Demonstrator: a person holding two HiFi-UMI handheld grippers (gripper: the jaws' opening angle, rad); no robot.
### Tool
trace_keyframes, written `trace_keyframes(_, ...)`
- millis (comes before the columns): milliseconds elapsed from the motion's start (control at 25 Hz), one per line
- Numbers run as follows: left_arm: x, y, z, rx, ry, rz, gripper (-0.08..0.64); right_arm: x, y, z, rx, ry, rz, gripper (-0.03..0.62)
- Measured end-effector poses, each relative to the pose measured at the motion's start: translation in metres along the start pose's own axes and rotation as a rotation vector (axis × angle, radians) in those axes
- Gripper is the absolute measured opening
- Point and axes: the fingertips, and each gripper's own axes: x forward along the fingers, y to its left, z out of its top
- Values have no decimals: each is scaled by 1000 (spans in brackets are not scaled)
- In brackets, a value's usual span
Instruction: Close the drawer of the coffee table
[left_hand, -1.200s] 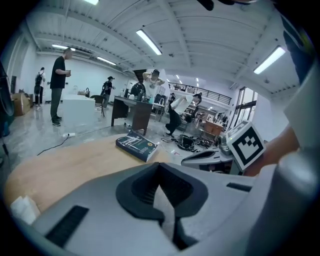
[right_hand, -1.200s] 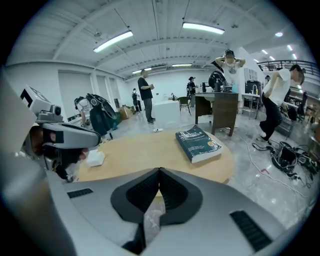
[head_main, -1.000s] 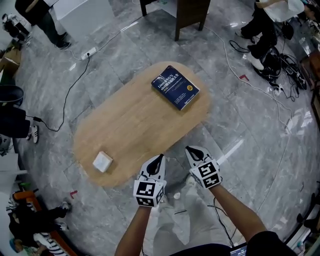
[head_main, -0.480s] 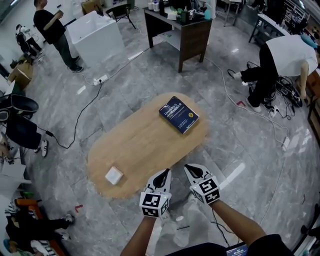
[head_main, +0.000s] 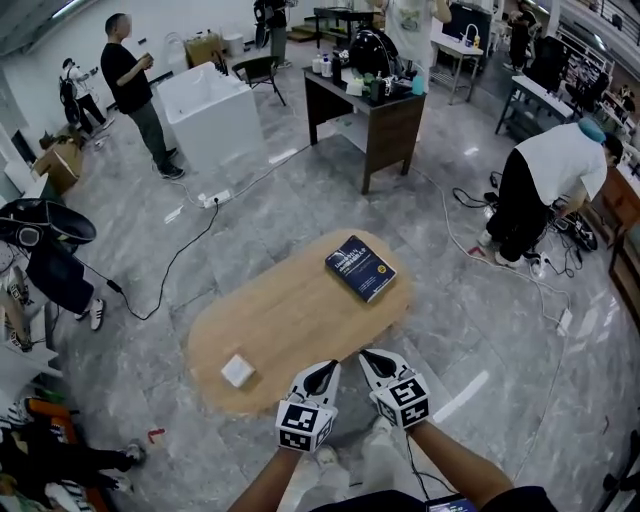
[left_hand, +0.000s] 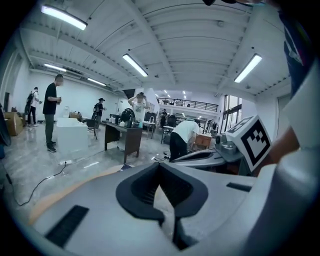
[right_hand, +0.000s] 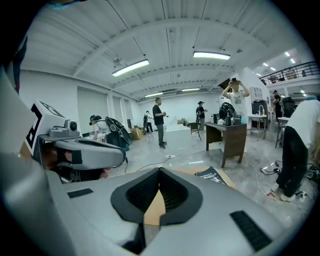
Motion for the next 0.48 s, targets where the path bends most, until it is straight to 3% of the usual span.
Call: trace_keyframes(480,-66,-2,37,52,-71,-7,-2,-23,68,32,-34,-64,44,12)
